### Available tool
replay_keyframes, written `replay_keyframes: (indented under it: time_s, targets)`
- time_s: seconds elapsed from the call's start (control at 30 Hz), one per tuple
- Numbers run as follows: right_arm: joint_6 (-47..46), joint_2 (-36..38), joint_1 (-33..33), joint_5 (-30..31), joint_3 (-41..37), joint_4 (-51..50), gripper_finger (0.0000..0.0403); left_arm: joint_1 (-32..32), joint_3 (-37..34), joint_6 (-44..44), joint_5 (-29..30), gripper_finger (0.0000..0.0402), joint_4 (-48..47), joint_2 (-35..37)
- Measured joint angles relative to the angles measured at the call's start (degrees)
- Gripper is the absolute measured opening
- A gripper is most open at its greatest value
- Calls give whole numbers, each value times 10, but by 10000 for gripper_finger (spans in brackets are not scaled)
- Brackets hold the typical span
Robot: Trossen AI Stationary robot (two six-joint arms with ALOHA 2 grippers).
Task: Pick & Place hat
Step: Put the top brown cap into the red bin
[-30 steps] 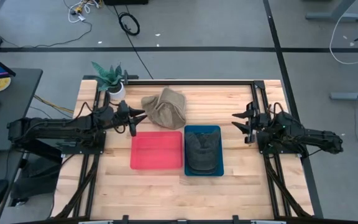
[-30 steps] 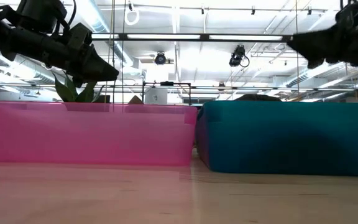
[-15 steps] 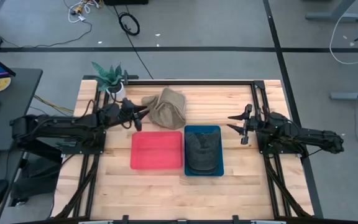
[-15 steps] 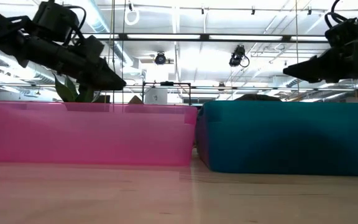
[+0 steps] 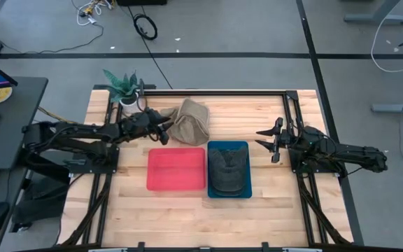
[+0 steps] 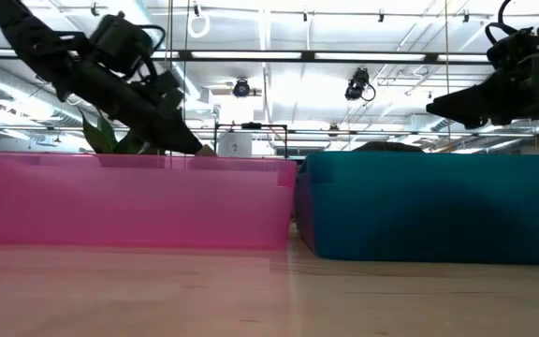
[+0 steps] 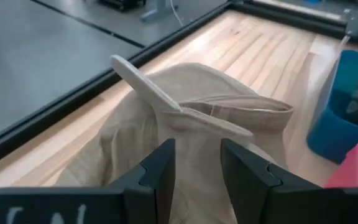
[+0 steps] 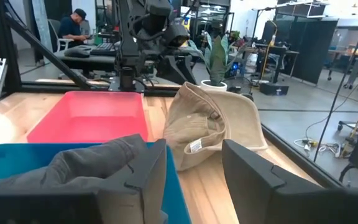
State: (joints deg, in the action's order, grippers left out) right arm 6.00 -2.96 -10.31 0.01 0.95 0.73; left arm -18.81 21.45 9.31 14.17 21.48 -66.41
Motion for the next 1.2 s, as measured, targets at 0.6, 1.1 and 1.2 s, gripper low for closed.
replay_keyframes:
  time_s: [0.6, 1.1, 1.2]
  targets:
    - [-6, 0, 0, 0, 0, 0, 160, 4, 93, 1, -5, 130, -130, -50]
    - [-6, 0, 0, 0, 0, -1, 160, 94, 194, 61, 52, 130, -283, -25]
    - [-6, 0, 0, 0, 0, -1, 160, 113, 213, 82, 78, 130, -336, -26]
